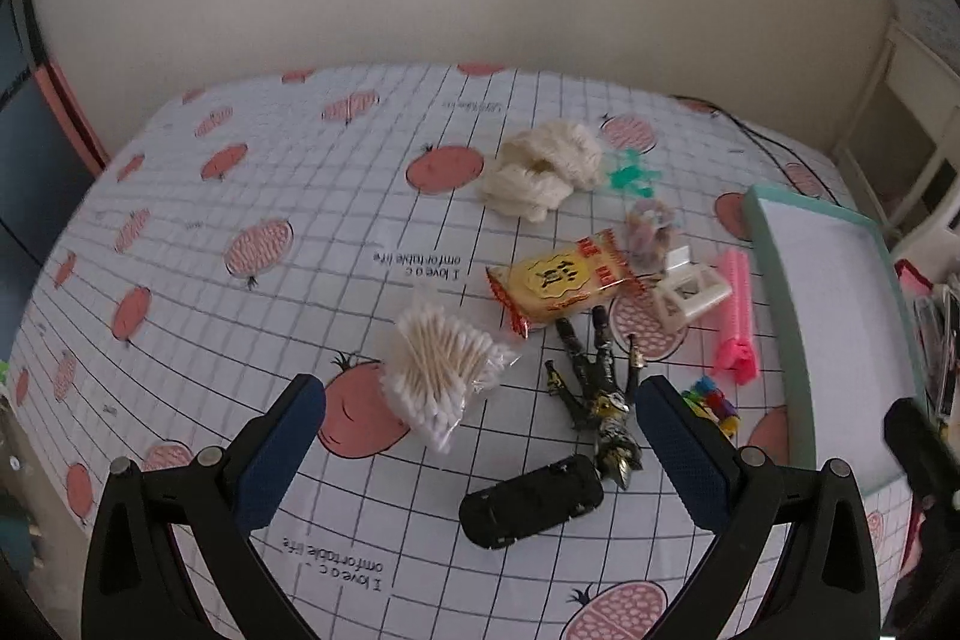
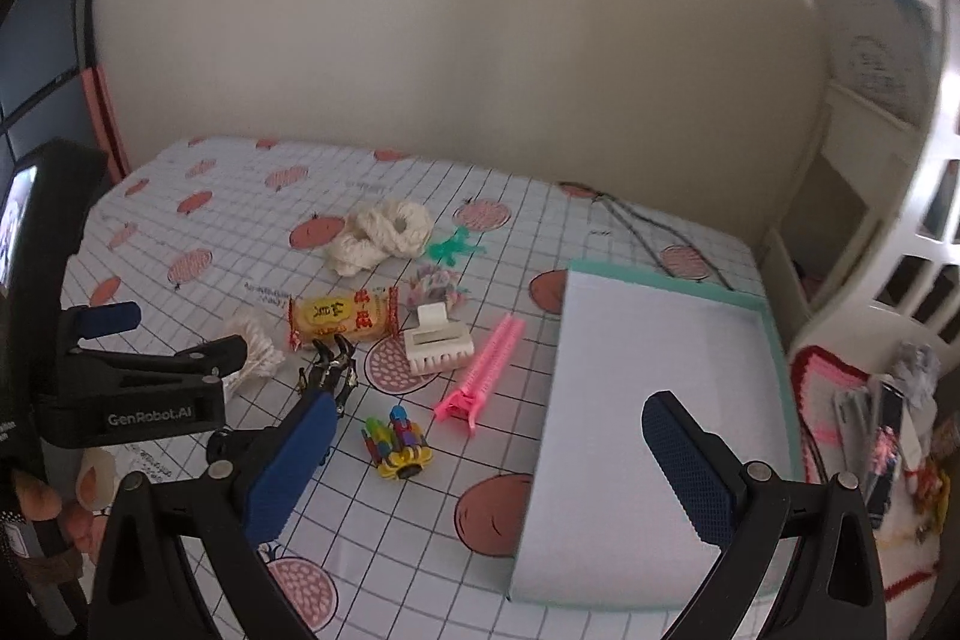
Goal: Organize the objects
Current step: 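Move right tool to the multicolour block toy while left tool approaches the black toy car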
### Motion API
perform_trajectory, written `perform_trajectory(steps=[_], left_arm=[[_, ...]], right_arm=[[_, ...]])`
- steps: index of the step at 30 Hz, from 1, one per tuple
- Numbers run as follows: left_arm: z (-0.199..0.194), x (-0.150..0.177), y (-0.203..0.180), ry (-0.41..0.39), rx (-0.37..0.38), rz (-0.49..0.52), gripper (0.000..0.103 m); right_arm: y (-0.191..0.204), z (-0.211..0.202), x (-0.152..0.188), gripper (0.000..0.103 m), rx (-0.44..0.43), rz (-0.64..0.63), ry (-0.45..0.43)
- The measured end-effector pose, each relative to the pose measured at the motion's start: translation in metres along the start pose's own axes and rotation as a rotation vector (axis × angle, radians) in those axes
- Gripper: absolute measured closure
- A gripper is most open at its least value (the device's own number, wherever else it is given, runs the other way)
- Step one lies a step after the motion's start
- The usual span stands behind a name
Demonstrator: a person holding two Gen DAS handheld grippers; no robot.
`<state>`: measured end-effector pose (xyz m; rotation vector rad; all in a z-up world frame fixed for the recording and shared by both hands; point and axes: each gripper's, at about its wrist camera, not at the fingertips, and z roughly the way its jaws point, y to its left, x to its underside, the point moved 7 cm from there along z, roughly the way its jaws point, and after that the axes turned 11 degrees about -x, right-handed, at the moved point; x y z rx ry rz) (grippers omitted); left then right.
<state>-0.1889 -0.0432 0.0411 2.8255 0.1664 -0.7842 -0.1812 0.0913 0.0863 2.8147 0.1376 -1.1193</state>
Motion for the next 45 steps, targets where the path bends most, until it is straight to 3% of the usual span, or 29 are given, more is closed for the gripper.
perform_trajectory(steps=[6, 10, 18, 22, 31, 34, 45], left_arm=[[0.023, -0.001, -0.001, 0.057, 0.016, -0.011, 0.000], [0.031, 0.002, 0.000, 0.072, 0.045, -0.031, 0.000], [0.034, 0.017, 0.003, 0.075, 0.035, -0.001, 0.000], [0.038, 0.026, 0.002, 0.102, 0.042, 0.016, 0.006], [0.042, 0.038, 0.006, 0.144, 0.058, 0.020, 0.008], [0.044, 0.042, 0.006, 0.163, 0.070, 0.030, 0.023], [0.041, 0.050, -0.008, 0.193, 0.148, 0.089, 0.023]], right_arm=[[0.002, 0.038, 0.006, 0.006, -0.030, 0.000, 0.076], [0.005, 0.055, 0.013, 0.010, -0.039, 0.003, 0.116], [0.006, 0.084, 0.036, 0.022, -0.078, 0.077, 0.224], [0.006, 0.092, 0.041, 0.029, -0.108, 0.144, 0.241], [0.009, 0.105, 0.049, 0.042, -0.144, 0.205, 0.271], [0.010, 0.109, 0.053, 0.046, -0.150, 0.218, 0.282], [0.020, 0.121, 0.058, 0.054, -0.179, 0.230, 0.316]])
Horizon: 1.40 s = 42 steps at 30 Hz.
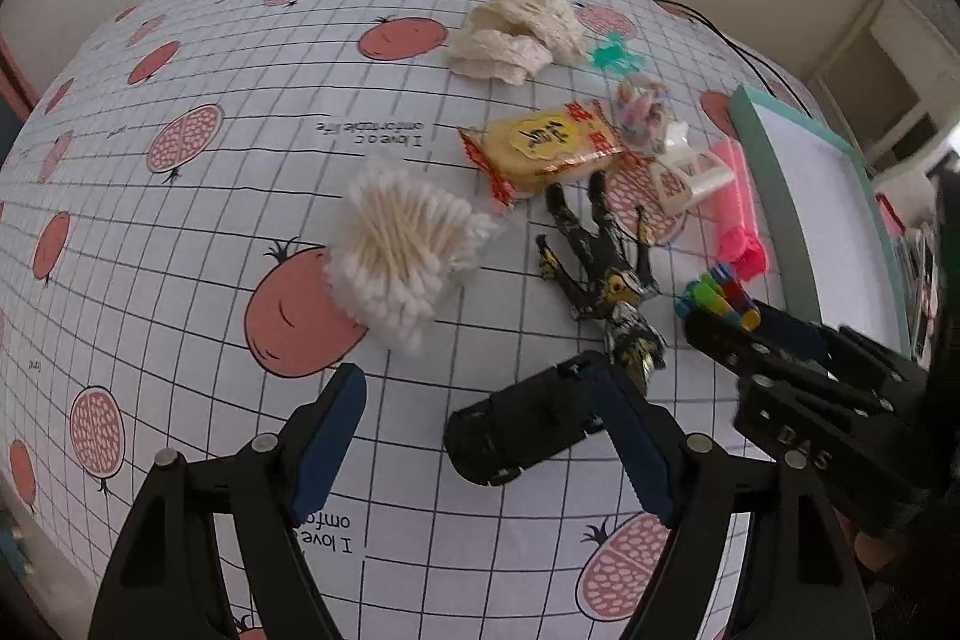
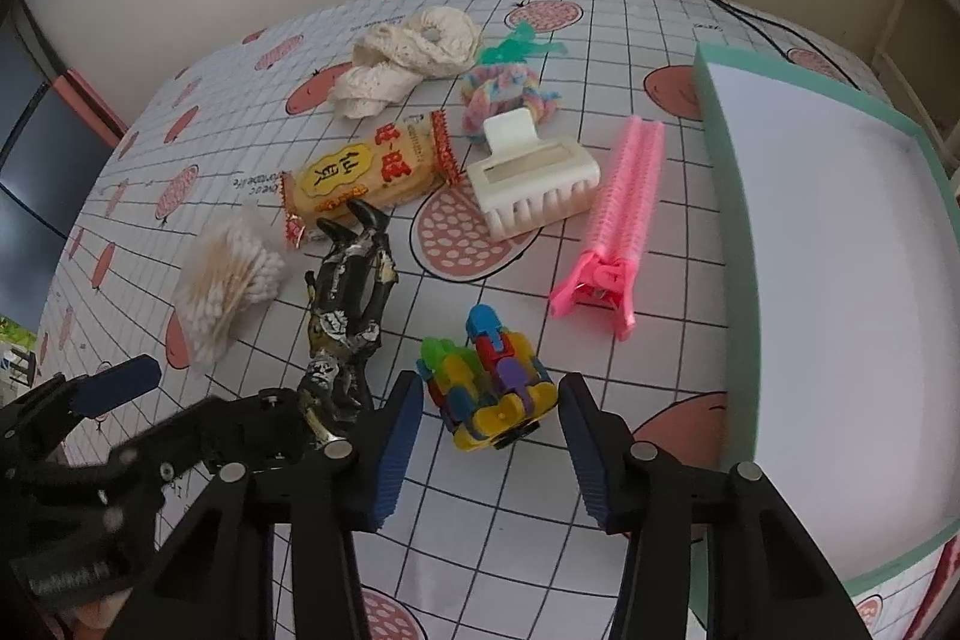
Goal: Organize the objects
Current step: 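Move right tool to the multicolour block toy while left tool approaches the black toy car, then close right tool on the block toy while left tool closes on the black car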
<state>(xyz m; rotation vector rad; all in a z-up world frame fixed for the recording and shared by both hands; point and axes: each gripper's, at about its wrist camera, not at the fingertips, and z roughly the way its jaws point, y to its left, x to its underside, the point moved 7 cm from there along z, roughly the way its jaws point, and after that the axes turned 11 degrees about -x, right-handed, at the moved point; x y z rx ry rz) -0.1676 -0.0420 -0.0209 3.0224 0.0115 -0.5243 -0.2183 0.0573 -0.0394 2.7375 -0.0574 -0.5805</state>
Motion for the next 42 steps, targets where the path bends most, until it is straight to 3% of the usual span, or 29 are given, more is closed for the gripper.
perform_trajectory(steps=[6, 8, 16, 24, 34, 42], left_arm=[[0.003, 0.005, -0.017, 0.005, -0.011, 0.112, 0.024], [0.003, 0.006, -0.019, 0.001, -0.018, 0.130, 0.028], [0.006, 0.013, -0.025, 0.013, -0.012, 0.190, 0.028], [0.013, 0.017, -0.038, 0.000, -0.086, 0.286, 0.028], [0.020, 0.022, -0.037, -0.003, -0.132, 0.315, 0.028], [0.020, 0.024, -0.041, 0.000, -0.128, 0.328, 0.042]], right_arm=[[0.000, 0.009, 0.005, 0.057, 0.014, 0.003, 0.026], [-0.001, 0.009, 0.005, 0.057, 0.017, 0.002, 0.026], [-0.002, 0.008, 0.004, 0.057, 0.010, -0.002, 0.026], [0.002, 0.009, 0.005, 0.056, 0.032, -0.039, 0.034], [0.003, 0.009, 0.005, 0.056, 0.067, -0.066, 0.015], [0.006, 0.012, 0.004, 0.056, 0.083, -0.081, 0.025]])
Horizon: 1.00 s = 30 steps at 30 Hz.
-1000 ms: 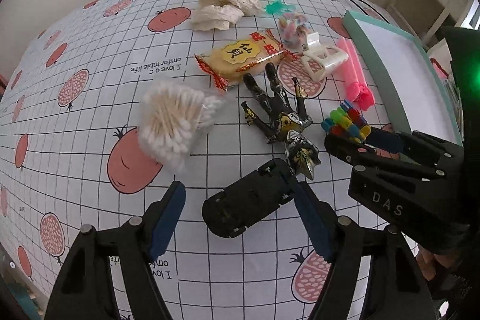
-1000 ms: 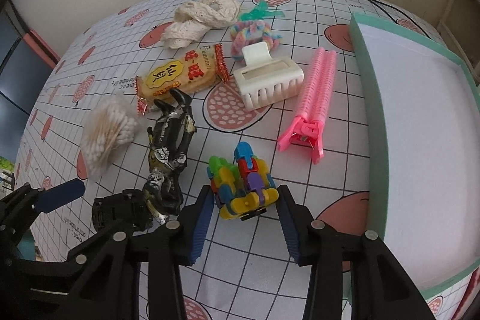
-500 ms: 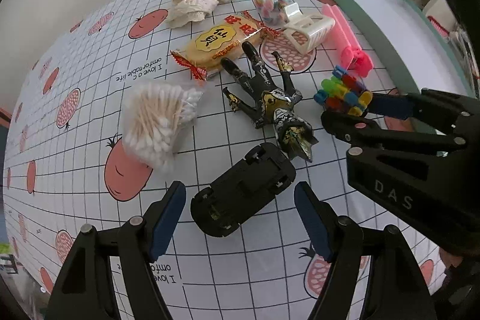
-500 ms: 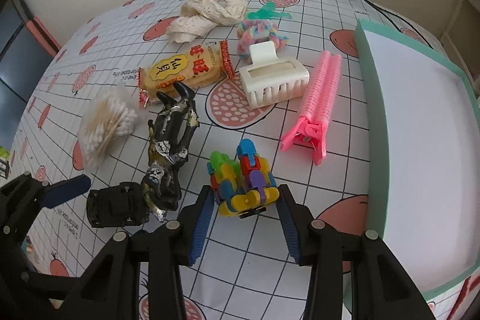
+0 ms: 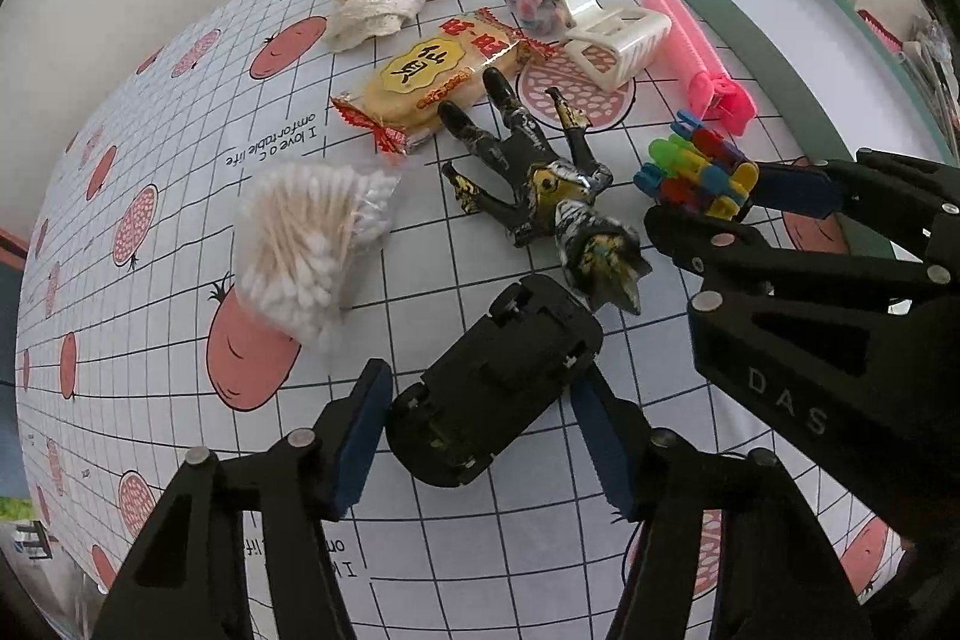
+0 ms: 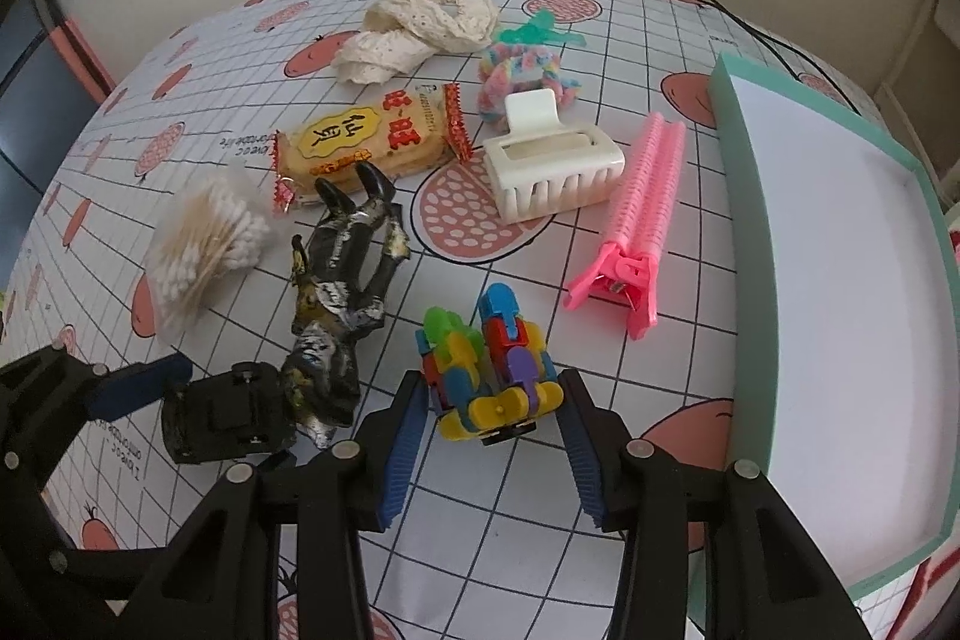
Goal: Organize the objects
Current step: 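Close right tool on the block toy while left tool closes on the black car, then lift the block toy with right tool while left tool lifts the car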
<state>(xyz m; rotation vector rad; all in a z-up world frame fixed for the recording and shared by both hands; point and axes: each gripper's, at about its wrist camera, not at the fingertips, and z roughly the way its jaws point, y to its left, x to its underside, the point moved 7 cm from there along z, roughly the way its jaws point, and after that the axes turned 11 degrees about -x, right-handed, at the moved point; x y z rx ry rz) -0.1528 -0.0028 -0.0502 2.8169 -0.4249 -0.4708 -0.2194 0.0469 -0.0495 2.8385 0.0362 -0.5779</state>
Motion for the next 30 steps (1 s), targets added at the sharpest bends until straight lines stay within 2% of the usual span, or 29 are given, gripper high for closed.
perform_trajectory(steps=[11, 17, 24, 26, 30], left_arm=[[-0.001, -0.001, -0.007, 0.021, 0.054, 0.002, 0.067], [0.000, -0.001, -0.006, 0.029, 0.059, -0.012, 0.067], [0.003, -0.003, -0.001, 0.026, 0.033, -0.016, 0.067], [0.002, -0.005, 0.003, 0.021, 0.028, -0.024, 0.067], [-0.006, -0.011, 0.010, -0.016, 0.037, -0.053, 0.067]], right_arm=[[0.001, 0.000, 0.001, 0.061, 0.030, -0.029, 0.019], [0.002, -0.001, 0.003, 0.061, 0.036, -0.038, 0.024], [0.003, -0.004, 0.004, 0.061, 0.017, -0.007, 0.023], [0.004, -0.007, 0.004, 0.061, -0.017, 0.005, 0.012], [0.008, -0.018, -0.001, 0.061, -0.027, -0.010, -0.032]])
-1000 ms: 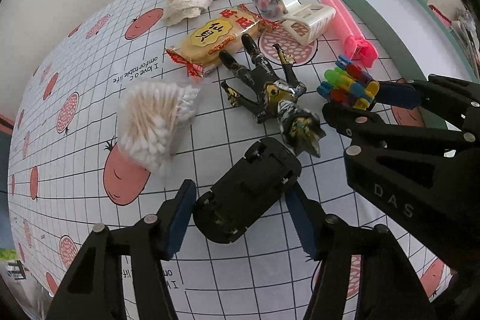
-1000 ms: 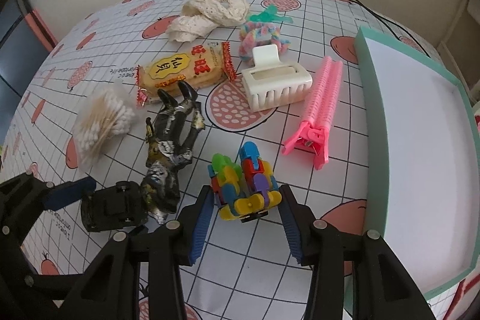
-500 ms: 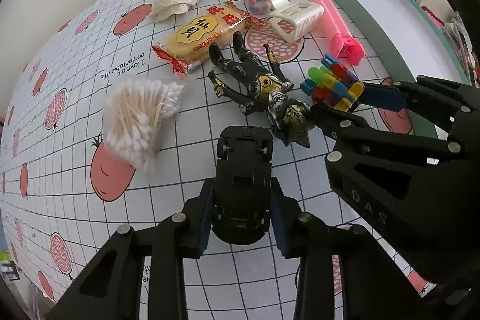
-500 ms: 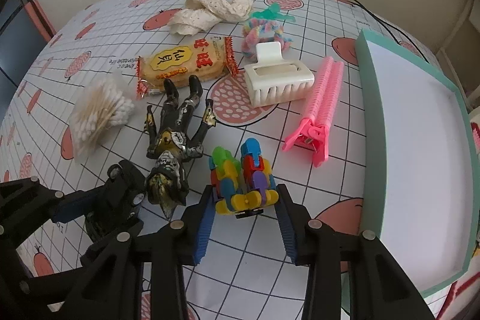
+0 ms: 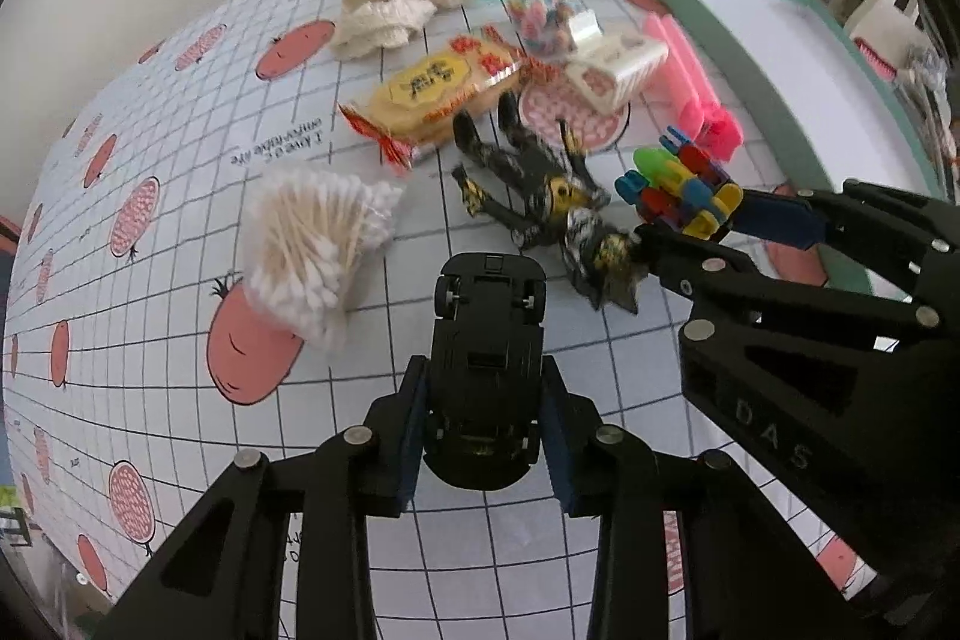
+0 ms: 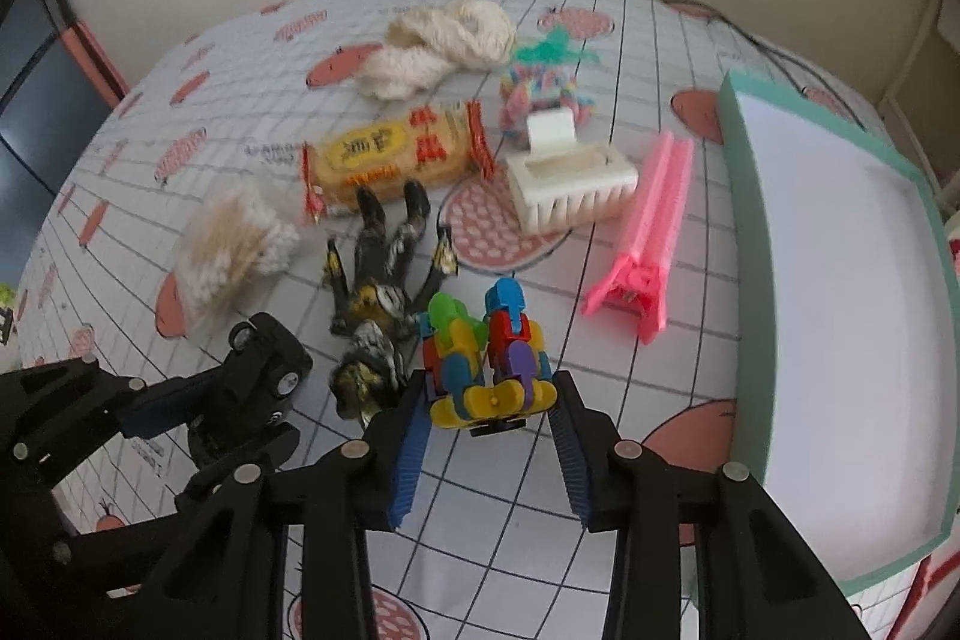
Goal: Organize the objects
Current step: 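Lift the block toy with right tool while left tool lifts the car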
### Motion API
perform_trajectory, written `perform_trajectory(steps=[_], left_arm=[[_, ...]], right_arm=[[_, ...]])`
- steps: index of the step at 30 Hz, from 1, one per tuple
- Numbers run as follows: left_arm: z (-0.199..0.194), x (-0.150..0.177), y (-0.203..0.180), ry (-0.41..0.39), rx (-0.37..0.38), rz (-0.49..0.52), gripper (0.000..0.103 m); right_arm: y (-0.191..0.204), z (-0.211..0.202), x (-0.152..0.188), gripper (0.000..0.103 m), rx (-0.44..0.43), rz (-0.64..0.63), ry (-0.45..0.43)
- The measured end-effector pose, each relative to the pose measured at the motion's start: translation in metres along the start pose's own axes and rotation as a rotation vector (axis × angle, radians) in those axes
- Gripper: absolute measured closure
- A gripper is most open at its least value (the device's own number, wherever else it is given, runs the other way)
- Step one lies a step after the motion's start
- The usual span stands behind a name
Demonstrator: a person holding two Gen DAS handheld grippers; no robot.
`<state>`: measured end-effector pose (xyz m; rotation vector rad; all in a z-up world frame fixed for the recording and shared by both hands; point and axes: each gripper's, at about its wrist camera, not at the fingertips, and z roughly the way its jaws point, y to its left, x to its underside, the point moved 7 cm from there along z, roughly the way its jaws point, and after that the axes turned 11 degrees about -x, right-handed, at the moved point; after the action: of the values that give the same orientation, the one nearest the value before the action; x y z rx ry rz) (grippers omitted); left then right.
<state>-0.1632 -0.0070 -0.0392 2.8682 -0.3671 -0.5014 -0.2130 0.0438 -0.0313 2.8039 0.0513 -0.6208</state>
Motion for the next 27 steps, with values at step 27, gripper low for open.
perform_trajectory(steps=[27], left_arm=[[-0.058, -0.056, -0.019, -0.282, -0.020, -0.147, 0.067]], right_arm=[[-0.107, -0.091, -0.020, 0.062, 0.113, 0.195, -0.277]])
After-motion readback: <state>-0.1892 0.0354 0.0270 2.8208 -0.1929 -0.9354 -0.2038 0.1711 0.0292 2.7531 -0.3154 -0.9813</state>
